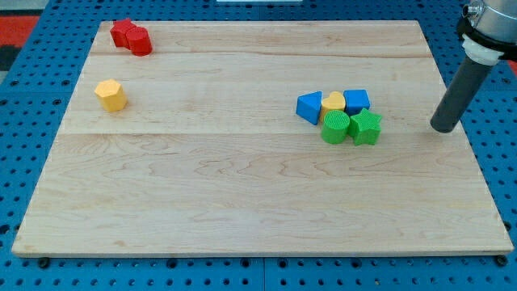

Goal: Move the arm towards the group of blocks

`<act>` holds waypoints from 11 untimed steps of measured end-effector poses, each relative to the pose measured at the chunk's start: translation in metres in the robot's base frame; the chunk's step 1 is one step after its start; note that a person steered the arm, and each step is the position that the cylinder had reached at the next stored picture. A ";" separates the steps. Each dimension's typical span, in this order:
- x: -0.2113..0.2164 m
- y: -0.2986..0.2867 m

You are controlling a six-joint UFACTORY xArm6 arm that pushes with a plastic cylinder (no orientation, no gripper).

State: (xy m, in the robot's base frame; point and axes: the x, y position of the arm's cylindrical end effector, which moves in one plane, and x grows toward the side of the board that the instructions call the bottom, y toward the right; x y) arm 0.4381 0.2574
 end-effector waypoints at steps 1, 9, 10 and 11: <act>-0.001 0.000; -0.033 -0.006; -0.033 -0.006; -0.048 -0.013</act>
